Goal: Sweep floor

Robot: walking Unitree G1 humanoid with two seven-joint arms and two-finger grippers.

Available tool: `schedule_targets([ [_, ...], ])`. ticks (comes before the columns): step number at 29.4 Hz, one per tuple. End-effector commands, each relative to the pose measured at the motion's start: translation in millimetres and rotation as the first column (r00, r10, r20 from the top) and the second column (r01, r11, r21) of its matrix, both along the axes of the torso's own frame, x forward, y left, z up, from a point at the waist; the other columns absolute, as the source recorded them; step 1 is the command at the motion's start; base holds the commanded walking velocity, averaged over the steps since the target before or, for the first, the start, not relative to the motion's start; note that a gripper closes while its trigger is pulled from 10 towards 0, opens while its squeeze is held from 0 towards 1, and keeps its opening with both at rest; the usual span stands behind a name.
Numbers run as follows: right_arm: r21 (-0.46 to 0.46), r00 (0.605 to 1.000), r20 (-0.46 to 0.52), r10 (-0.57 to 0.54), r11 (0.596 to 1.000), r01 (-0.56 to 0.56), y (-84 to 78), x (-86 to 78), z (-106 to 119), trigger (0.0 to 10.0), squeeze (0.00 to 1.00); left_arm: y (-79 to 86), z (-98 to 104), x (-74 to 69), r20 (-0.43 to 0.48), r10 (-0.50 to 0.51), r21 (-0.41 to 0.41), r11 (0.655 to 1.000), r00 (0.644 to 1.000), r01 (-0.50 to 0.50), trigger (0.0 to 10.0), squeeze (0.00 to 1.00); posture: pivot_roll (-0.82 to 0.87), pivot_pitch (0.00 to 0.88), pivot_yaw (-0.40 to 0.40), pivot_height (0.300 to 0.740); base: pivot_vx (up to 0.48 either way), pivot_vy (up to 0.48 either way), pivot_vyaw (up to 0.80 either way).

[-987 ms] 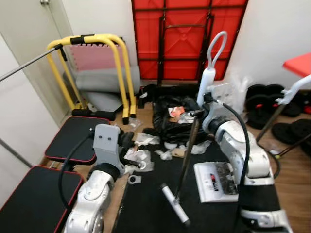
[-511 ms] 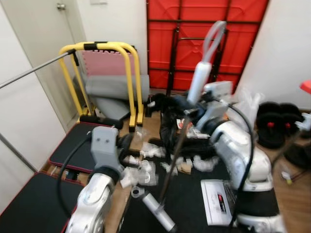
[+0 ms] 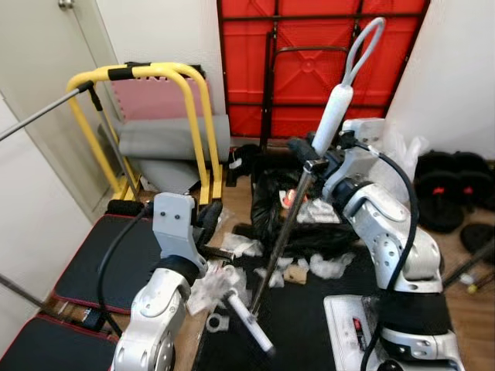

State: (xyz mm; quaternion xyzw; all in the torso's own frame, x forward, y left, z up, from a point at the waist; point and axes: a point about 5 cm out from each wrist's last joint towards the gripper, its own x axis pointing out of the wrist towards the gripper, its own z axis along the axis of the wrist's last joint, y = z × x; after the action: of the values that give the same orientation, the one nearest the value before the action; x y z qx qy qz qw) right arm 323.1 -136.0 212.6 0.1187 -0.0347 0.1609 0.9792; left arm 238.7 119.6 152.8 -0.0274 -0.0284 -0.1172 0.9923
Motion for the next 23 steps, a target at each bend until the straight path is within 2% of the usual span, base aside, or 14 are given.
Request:
schedule_targets([
  [1, 0.042, 1.000, -0.009, 0.015, 0.999, -0.015, 5.9, 2.5, 2, 10.0, 0.00, -0.2, -1, -0.7, -0.014, 0.006, 0.026, 1.000, 1.000, -0.006, 10.0, 0.00, -0.13, 0.046, -0.029, 0.740, 0.000, 0.000, 0.00],
  [3, -0.024, 0.998, -0.062, -0.019, 1.000, 0.017, 8.4, 7.7, 0, 10.0, 0.00, -5.4, -3, -9.6, -0.033, -0.016, 0.054, 0.998, 0.999, 0.017, 10.0, 0.00, -0.12, 0.083, -0.026, 0.740, 0.000, 0.000, 0.00],
  [4, -0.036, 0.998, -0.058, -0.022, 0.999, 0.020, 9.2, 8.2, 3, 10.0, 0.00, -7.2, -4, -14.4, -0.042, -0.025, 0.055, 0.998, 0.999, 0.027, 10.0, 0.00, -0.12, 0.106, -0.025, 0.740, 0.000, 0.000, 0.00],
  [7, -0.039, 0.998, -0.055, -0.022, 0.999, 0.020, 9.7, 8.2, 5, 10.0, 0.00, -8.2, -4, -17.4, -0.048, -0.030, 0.053, 0.998, 0.998, 0.033, 10.0, 0.00, -0.12, 0.106, -0.025, 0.740, 0.000, 0.000, 0.00],
  [8, -0.027, 0.993, -0.065, -0.098, 0.995, 0.096, 4.6, 12.6, 9, 10.0, 0.00, -10.1, -5, -24.1, -0.062, -0.040, 0.046, 0.998, 0.997, 0.043, 10.0, 0.00, -0.11, 0.142, -0.023, 0.740, 0.000, 0.000, 0.00],
  [13, -0.023, 0.980, -0.043, -0.196, 0.980, 0.195, -3.5, 17.9, 14, 10.0, 0.00, -12.0, -4, -32.3, -0.072, -0.053, 0.048, 0.997, 0.996, 0.057, 10.0, 0.00, -0.11, 0.168, -0.021, 0.740, 0.000, 0.000, 0.00],
  [14, -0.005, 0.976, 0.020, -0.215, 0.977, 0.215, -3.9, 18.7, 21, 10.0, 0.00, -12.5, -3, -36.2, -0.075, -0.056, 0.058, 0.996, 0.996, 0.061, 10.0, 0.00, -0.10, 0.200, -0.017, 0.740, 0.000, 0.000, 0.00],
  [15, -0.005, 0.976, 0.020, -0.215, 0.977, 0.215, -3.9, 18.7, 21, 10.0, 0.00, -12.5, -3, -36.2, -0.075, -0.056, 0.058, 0.996, 0.996, 0.061, 10.0, 0.00, -0.10, 0.200, -0.017, 0.740, 0.000, 0.000, 0.00],
  [17, 0.066, 0.980, 0.092, -0.174, 0.984, 0.169, 2.0, 19.0, 30, 10.0, 0.00, -14.2, -2, -43.3, -0.081, -0.066, 0.076, 0.995, 0.995, 0.072, 10.0, 0.00, -0.10, 0.220, -0.013, 0.740, 0.000, 0.000, 0.00],
  [18, 0.066, 0.980, 0.092, -0.174, 0.984, 0.169, 2.0, 19.0, 30, 10.0, 0.00, -14.2, -2, -43.3, -0.081, -0.066, 0.076, 0.995, 0.995, 0.072, 10.0, 0.00, -0.10, 0.220, -0.013, 0.740, 0.000, 0.000, 0.00],
  [19, 0.117, 0.976, 0.092, -0.199, 0.975, 0.188, 1.2, 20.9, 31, 10.0, 0.00, -16.2, -2, -46.9, -0.085, -0.072, 0.081, 0.994, 0.994, 0.079, 10.0, 0.00, -0.09, 0.231, -0.011, 0.740, 0.000, 0.000, 0.00],
  [20, 0.117, 0.976, 0.092, -0.199, 0.975, 0.188, 1.2, 20.9, 31, 10.0, 0.00, -16.2, -2, -46.9, -0.085, -0.072, 0.081, 0.994, 0.994, 0.079, 10.0, 0.00, -0.09, 0.231, -0.011, 0.740, 0.000, 0.000, 0.00],
  [21, 0.170, 0.970, 0.075, -0.231, 0.962, 0.216, -1.0, 23.4, 31, 10.0, 0.00, -18.2, -3, -51.6, -0.092, -0.073, 0.086, 0.993, 0.993, 0.081, 10.0, 0.00, -0.09, 0.249, -0.005, 0.740, 0.000, 0.000, 0.00],
  [23, 0.203, 0.963, 0.070, -0.258, 0.949, 0.240, -3.5, 25.0, 32, 10.0, 0.00, -19.7, -3, -56.0, -0.099, -0.072, 0.089, 0.993, 0.992, 0.081, 10.0, 0.00, -0.09, 0.258, 0.000, 0.740, 0.000, 0.000, 0.00],
])
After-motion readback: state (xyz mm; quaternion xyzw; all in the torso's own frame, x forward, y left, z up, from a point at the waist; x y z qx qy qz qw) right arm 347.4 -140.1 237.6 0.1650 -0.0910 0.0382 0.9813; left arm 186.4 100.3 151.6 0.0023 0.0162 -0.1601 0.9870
